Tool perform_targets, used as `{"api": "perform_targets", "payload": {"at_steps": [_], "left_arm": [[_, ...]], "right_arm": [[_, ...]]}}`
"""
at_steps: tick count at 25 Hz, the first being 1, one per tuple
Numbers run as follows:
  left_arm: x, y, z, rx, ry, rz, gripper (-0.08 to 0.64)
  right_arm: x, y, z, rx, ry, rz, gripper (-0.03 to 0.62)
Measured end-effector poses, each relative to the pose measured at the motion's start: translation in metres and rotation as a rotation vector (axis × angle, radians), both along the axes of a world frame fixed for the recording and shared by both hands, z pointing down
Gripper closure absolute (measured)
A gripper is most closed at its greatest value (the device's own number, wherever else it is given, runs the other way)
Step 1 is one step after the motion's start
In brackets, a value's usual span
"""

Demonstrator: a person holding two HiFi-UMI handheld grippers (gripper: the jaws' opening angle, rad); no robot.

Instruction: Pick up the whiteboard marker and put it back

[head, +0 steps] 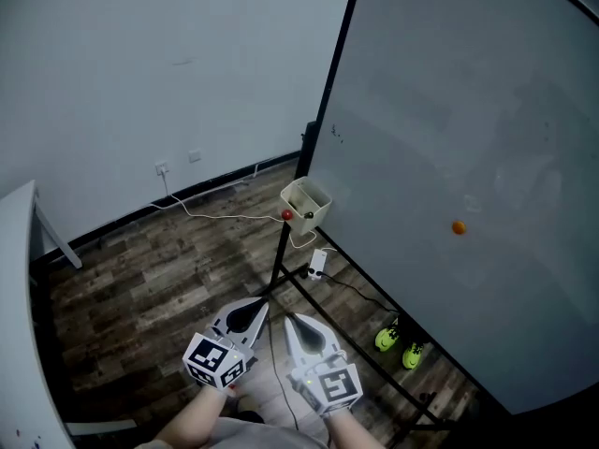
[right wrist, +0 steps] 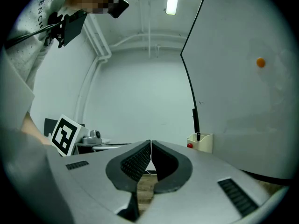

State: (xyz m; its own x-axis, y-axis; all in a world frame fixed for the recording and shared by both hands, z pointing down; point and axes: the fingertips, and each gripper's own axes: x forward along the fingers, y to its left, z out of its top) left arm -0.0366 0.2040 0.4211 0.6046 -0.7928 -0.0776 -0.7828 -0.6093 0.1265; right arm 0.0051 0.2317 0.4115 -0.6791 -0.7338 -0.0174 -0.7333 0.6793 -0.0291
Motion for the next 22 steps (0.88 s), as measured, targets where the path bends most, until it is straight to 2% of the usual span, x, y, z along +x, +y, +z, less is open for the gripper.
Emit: {"api": "perform_targets", "payload": {"at_steps": [4, 7, 9, 22], "left_arm": [[-0.016, -0.033, 0.006, -0.011, 0.003, 0.043, 0.545], [-0.028, -0.049, 0.009, -0.021, 0.019, 0.050, 0.545], [-0.033, -0.057, 0.012, -0.028, 0.027, 0.052, 0.545], [-0.057, -0.099, 0.026, -0.069, 0.059, 0.022, 0.545]], "right_arm": [[-0.022, -0.034, 0.000, 0.035, -0.015, 0.018, 0.572], [-0.035, -0.048, 0.008, -0.001, 0.022, 0.016, 0.572], [-0.040, -0.058, 0.010, 0.009, 0.017, 0.013, 0.572], [-0.047, -0.113, 0.019, 0.005, 0.024, 0.035, 0.572]]}}
